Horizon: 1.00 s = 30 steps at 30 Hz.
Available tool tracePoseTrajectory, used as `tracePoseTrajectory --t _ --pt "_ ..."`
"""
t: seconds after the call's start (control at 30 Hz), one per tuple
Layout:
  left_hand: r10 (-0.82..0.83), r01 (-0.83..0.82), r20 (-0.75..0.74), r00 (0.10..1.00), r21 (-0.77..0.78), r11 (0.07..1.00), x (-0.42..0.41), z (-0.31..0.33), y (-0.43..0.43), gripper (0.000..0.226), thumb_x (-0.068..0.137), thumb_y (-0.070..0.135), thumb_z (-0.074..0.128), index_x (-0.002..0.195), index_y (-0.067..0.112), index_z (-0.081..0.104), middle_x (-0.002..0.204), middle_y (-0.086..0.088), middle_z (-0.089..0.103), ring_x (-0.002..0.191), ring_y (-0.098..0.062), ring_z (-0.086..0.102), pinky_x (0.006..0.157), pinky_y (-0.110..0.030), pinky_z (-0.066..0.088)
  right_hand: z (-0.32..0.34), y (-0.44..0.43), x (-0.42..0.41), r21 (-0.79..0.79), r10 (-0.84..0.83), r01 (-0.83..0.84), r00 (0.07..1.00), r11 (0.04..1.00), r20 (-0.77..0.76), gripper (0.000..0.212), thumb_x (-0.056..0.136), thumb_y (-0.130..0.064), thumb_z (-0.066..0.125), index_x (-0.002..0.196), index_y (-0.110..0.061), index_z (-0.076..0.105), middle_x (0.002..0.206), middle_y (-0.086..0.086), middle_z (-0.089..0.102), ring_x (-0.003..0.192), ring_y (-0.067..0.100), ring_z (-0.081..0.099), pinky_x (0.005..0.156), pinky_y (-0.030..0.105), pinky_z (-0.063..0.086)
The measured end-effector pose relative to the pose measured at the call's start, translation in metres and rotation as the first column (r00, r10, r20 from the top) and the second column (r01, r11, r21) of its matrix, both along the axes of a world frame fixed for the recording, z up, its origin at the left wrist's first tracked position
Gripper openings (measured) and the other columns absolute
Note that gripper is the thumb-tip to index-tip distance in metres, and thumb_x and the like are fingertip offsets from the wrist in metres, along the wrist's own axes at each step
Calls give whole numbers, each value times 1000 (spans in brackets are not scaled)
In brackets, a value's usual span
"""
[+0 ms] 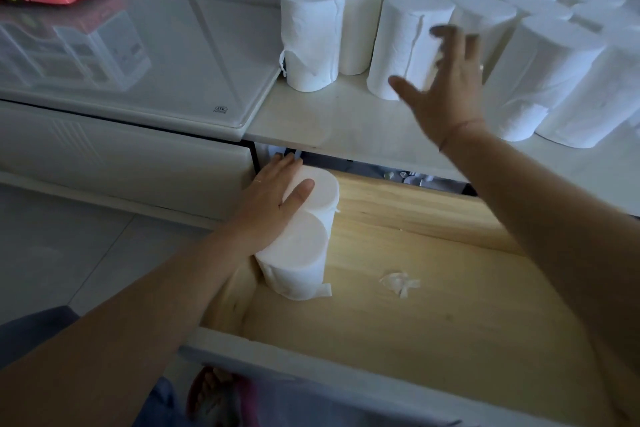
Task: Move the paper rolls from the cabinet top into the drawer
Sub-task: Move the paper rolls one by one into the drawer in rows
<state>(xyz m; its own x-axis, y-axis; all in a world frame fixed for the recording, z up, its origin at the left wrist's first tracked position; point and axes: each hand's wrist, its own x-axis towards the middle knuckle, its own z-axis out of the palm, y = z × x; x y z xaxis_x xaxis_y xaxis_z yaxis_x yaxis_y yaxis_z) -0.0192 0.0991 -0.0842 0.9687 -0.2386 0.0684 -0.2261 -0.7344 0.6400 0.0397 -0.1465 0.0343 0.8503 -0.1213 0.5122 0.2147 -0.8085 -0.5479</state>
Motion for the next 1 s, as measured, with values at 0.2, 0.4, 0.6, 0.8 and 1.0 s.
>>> tracePoseTrajectory --t 0.2,0.4,0.6,0.8,1.0 --pt "5 -5 17 1000 14 1000 -3 1 -1 79 80 71 16 147 28 20 156 15 13 141 2 0 112 -25 5 21 -2 74 -268 -123 99 990 958 -74 83 78 -55 60 144 -16 28 151 17 17 136 37 21 114 41 21" --pt "1 -1 29 1000 18 1000 -2 0 -1 80 80 73 15 146 29 19 156 17 13 140 3 -1 109 -24 5 22 -4 79 -203 -95 95 995 975 10 67 70 -58 64 121 -17 47 142 13 31 130 33 28 107 34 24" --pt "-2 2 25 1000 15 1000 -1 0 -1 79 81 72 16 146 29 19 156 16 13 141 2 0 111 -25 5 40 -16 85 -169 -18 4 997 986 -78 63 61 -63 68 103 -20 52 130 7 41 120 27 38 93 31 28" --pt "-9 8 28 1000 28 1000 -2 0 -1 80 81 74 14 147 29 19 156 15 13 141 0 0 112 -28 7 30 -27 82 62 218 -211 963 976 -161 65 69 -33 79 122 -18 45 119 -3 43 103 17 43 72 10 38" --pt "-12 11 22 1000 44 999 0 0 -1 84 79 78 11 147 29 18 156 15 12 142 0 -1 113 -29 6 21 -19 64 177 223 -211 974 961 -49 64 66 -29 80 118 -12 47 111 -1 43 86 4 43 57 -4 34"
